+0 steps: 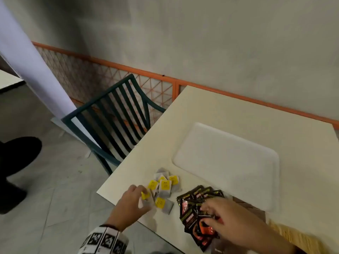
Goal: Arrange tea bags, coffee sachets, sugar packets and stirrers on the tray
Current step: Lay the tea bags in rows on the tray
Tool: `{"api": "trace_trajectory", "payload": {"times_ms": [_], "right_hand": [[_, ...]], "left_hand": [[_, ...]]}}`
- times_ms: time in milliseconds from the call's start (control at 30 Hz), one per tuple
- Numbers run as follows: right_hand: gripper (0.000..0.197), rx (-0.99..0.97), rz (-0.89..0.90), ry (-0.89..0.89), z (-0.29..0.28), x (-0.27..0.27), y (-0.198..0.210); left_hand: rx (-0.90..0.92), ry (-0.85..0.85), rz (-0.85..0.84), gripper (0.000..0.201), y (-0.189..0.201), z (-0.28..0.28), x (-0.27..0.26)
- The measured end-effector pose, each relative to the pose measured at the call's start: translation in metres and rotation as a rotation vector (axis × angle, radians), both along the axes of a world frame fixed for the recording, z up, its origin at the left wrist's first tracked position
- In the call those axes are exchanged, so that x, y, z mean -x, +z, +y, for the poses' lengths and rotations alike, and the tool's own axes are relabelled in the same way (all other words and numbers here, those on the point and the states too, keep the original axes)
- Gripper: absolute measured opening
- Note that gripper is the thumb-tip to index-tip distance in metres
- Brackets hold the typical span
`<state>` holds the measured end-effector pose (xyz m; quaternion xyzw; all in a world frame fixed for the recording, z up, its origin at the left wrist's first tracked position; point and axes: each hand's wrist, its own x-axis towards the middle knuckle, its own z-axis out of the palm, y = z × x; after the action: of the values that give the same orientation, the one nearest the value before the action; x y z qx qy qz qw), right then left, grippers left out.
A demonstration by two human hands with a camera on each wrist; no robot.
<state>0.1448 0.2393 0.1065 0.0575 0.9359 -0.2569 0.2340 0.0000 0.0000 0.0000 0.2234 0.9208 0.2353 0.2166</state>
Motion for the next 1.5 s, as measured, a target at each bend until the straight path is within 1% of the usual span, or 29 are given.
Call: {"api": "trace_trajectory", "payload": {"times_ms": [67,133,167,233,267,333,400,467,500,567,633,700,800,867,933,1000,1067,1100,1167,1200,1267,1333,1400,1433,1500], "right_hand": [[0.030,0.023,0.095,-0.038,-0.013,0.031,-0.011],[0.034,-0.001,0.144,-0.021,-0.028,0.061,-0.029],[0.037,-0.015,0.157,-0.032,-0.033,0.074,-0.041],[0.044,-0.043,0.174,-0.064,-0.040,0.093,-0.059],[0.048,-0.065,0.183,-0.077,-0.043,0.100,-0.068],[0.056,-0.118,0.165,-0.081,-0.048,0.112,-0.081],[0.059,-0.226,0.141,-0.060,-0.049,0.120,-0.091],[0.057,-0.322,0.114,-0.052,-0.047,0.127,-0.098],[0.054,-0.350,0.104,-0.053,-0.045,0.129,-0.101],[0.044,-0.347,0.124,-0.062,-0.040,0.132,-0.106],[0.033,-0.280,0.148,-0.074,-0.036,0.131,-0.106],[0.024,-0.179,0.151,-0.106,-0.033,0.128,-0.103],[0.010,0.100,0.166,-0.258,-0.025,0.122,-0.091],[0.012,0.225,0.192,-0.321,-0.021,0.120,-0.077],[0.016,0.313,0.239,-0.321,-0.020,0.121,-0.062],[0.016,0.452,0.251,-0.291,-0.023,0.125,-0.049],[0.015,0.634,0.190,-0.241,-0.030,0.130,-0.043],[0.016,0.710,0.137,-0.216,-0.035,0.131,-0.041],[0.020,0.797,0.045,-0.180,-0.044,0.135,-0.044],[0.022,0.791,0.036,-0.166,-0.048,0.136,-0.046],[0.019,0.662,0.101,-0.161,-0.053,0.139,-0.053],[0.025,0.514,0.204,-0.209,-0.056,0.141,-0.064],[0.035,0.404,0.249,-0.256,-0.055,0.142,-0.075],[0.043,0.335,0.240,-0.227,-0.053,0.142,-0.080],[0.072,0.152,0.146,-0.042,-0.048,0.142,-0.093]], "left_hand": [[0.031,0.098,-0.002,0.063,-0.001,0.006,0.006],[0.047,0.172,-0.041,0.076,-0.002,0.011,0.011],[0.069,0.174,-0.069,0.077,-0.004,0.012,0.013],[0.150,0.111,-0.087,0.069,-0.010,0.011,0.018],[0.156,0.099,-0.094,0.064,-0.013,0.009,0.020],[0.114,0.134,-0.125,0.056,-0.015,0.008,0.025],[0.089,0.121,-0.128,0.042,-0.014,0.008,0.029],[0.010,0.134,-0.129,0.026,-0.016,0.006,0.031],[-0.049,0.161,-0.143,0.021,-0.017,0.005,0.032],[-0.162,0.197,-0.148,0.016,-0.017,0.003,0.032],[-0.291,0.250,-0.198,0.011,-0.013,0.002,0.030],[-0.426,0.322,-0.284,0.008,-0.008,0.004,0.027],[-0.677,0.482,-0.464,0.011,-0.002,0.009,0.029],[-0.807,0.571,-0.590,0.016,0.000,0.016,0.029],[-0.894,0.599,-0.710,0.017,0.002,0.023,0.028],[-0.952,0.593,-0.823,0.028,0.005,0.028,0.025],[-1.016,0.586,-0.968,0.047,0.006,0.029,0.024],[-1.054,0.591,-1.038,0.052,0.007,0.029,0.024],[-1.116,0.572,-1.158,0.050,0.009,0.027,0.023],[-1.122,0.546,-1.193,0.045,0.011,0.026,0.021],[-1.074,0.486,-1.186,0.042,0.012,0.024,0.018],[-0.990,0.474,-1.077,0.033,0.008,0.022,0.016],[-0.941,0.531,-0.972,0.025,0.004,0.017,0.016],[-0.935,0.587,-0.932,0.023,0.000,0.014,0.017],[-0.918,0.700,-0.859,0.017,-0.005,0.008,0.018]]}}
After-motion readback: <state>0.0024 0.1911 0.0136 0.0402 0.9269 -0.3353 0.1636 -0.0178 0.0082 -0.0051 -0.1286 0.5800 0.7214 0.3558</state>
